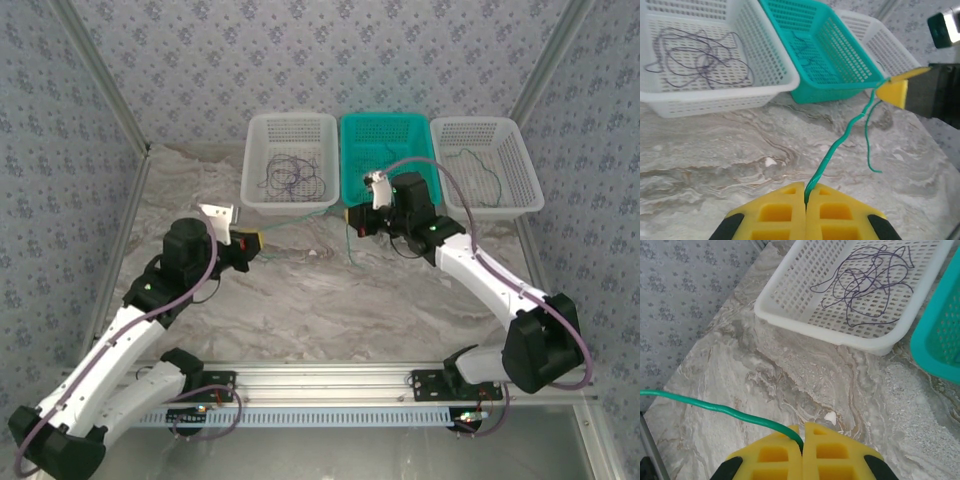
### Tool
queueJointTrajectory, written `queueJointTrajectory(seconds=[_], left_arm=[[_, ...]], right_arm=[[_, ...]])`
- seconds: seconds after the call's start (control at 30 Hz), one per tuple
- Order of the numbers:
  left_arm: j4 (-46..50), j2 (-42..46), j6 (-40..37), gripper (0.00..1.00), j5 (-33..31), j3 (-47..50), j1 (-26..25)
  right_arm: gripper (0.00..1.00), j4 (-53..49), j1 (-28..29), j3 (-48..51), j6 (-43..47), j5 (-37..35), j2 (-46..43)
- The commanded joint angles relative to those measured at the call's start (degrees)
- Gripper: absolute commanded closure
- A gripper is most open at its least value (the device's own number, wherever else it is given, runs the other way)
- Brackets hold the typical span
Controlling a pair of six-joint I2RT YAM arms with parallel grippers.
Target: Untangle the cables
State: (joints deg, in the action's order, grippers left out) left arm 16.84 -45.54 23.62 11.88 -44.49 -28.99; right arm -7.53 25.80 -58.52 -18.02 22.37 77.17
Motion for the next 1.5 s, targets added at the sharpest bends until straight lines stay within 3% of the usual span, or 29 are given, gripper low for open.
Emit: queueJointTrajectory(seconds=[0.0, 0.1, 0.17, 0.4, 0.63, 0.8, 1.1, 1.27, 1.3, 1.37, 1.47], left_arm=[[-4.2, 0.5, 2.1, 0.88, 1.4, 2.0, 0.6], [-7.9, 0.7, 0.9, 0.53, 2.8, 2.4, -1.7], [-9.0, 0.8, -0.3, 0.42, 3.7, 2.4, -3.0], [-12.6, 0.0, -2.2, 0.27, 11.5, 2.2, -8.4], [-17.2, -1.4, -3.5, 0.15, 11.3, 2.1, -15.6], [-16.4, -3.1, -5.4, 0.04, 8.9, 1.1, -17.8], [-16.3, -4.6, -5.4, 0.01, 6.0, 1.1, -18.2], [-15.3, -4.3, -5.3, 0.01, 2.3, 1.3, -18.2], [-14.8, -4.4, -5.2, 0.01, 1.2, 1.2, -18.2], [-13.9, -4.2, -5.2, 0.01, -1.3, 1.0, -18.3], [-11.8, -4.6, -5.5, 0.01, -4.9, 0.4, -18.3]], right_arm=[[1.00, -3.5, -5.2, -3.3, -3.7, -8.6, 0.1], [1.00, -3.1, -6.4, -5.8, -5.5, -8.9, -0.5], [1.00, -1.1, -7.2, -6.2, -6.7, -11.1, -0.8], [1.00, 6.1, -16.5, -6.4, -17.5, -17.4, -0.6], [1.00, 12.4, -30.4, -5.7, -34.1, -20.8, 4.9], [1.00, 13.3, -37.7, -10.2, -36.8, -21.0, 13.0], [1.00, 9.5, -43.3, -22.4, -38.8, -19.7, 29.5], [1.00, 5.8, -43.3, -23.9, -38.8, -20.6, 33.4], [0.94, 5.9, -43.3, -23.2, -39.2, -21.1, 33.3], [0.70, 5.7, -43.4, -22.5, -39.7, -20.9, 32.6], [0.52, 4.4, -43.1, -22.8, -38.0, -19.8, 30.9]])
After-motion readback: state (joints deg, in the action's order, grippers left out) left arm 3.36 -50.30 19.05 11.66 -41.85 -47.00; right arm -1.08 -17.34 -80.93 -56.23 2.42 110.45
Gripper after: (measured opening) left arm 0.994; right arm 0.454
